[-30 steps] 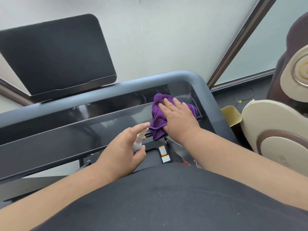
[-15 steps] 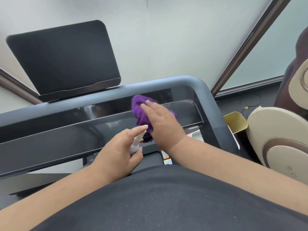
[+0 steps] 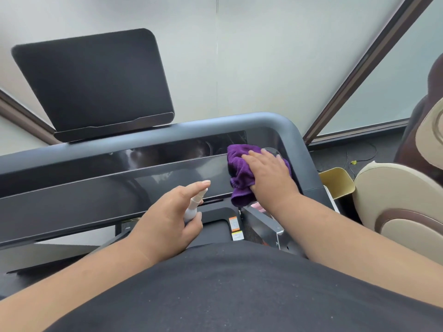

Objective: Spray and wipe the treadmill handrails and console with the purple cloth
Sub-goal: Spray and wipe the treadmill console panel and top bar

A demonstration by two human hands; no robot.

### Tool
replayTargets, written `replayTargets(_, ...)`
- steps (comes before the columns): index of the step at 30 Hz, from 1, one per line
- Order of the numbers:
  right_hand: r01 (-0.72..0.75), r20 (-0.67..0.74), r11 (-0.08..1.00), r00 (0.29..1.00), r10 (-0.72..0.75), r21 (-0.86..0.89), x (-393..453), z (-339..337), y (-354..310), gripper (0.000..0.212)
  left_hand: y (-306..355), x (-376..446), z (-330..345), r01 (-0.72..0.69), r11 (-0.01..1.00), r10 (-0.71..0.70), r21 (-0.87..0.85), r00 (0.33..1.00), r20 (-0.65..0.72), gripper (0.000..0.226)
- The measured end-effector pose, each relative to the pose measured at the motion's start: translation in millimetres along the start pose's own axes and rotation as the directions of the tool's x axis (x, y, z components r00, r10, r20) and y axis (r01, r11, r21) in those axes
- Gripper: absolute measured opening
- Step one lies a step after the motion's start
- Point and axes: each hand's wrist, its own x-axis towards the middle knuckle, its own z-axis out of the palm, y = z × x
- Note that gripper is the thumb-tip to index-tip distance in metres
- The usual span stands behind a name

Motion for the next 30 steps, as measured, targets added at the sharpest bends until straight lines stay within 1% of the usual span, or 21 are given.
replayTargets(4, 0.018, 0.020, 0.999, 1.000, -0.017, -0.033, -2, 3, -19, 0.075, -1, -7, -3, 0.021, 1.000, -0.021, 0.004, 0.999, -0.029, 0.070)
replayTargets(10, 0.109, 0.080, 0.986, 0.992, -0.099, -0.128, -3, 13, -59, 0.096, -6, -26, -17, 0.073, 0.997, -0.071, 0.017, 0.994, -0.082, 0.069)
replayTargets(13, 0.188, 0.092, 0.972, 0.980, -0.176, -0.139, 0, 20, -83, 0.103, -13, -43, -26, 0.122, 0.993, -0.120, 0.009, 0.986, -0.116, 0.072)
replayTargets(17, 0.249, 0.103, 0.945, 0.967, -0.232, -0.213, 2, 31, -114, 0.120, -23, -68, -39, 0.203, 0.979, -0.200, 0.002, 0.967, -0.154, 0.073)
replayTargets(19, 0.272, 0.095, 0.932, 0.962, -0.257, -0.240, 4, 36, -132, 0.117, -30, -82, -47, 0.228, 0.974, -0.225, -0.006, 0.958, -0.175, 0.072)
replayTargets(23, 0.330, 0.084, 0.909, 0.944, -0.319, -0.254, 7, 43, -170, 0.105, -46, -107, -67, 0.248, 0.969, -0.242, 0.000, 0.947, -0.212, 0.074)
replayTargets(26, 0.360, 0.114, 0.897, 0.933, -0.341, -0.258, 6, 46, -203, 0.113, -58, -127, -83, 0.255, 0.967, -0.248, 0.002, 0.941, -0.230, 0.076)
replayTargets(28, 0.368, 0.132, 0.895, 0.929, -0.345, -0.253, 6, 48, -226, 0.120, -67, -139, -95, 0.255, 0.967, -0.251, -0.012, 0.942, -0.223, 0.070)
replayTargets(30, 0.371, 0.142, 0.892, 0.928, -0.345, -0.257, 6, 50, -248, 0.122, -76, -150, -108, 0.258, 0.966, -0.254, -0.010, 0.942, -0.218, 0.067)
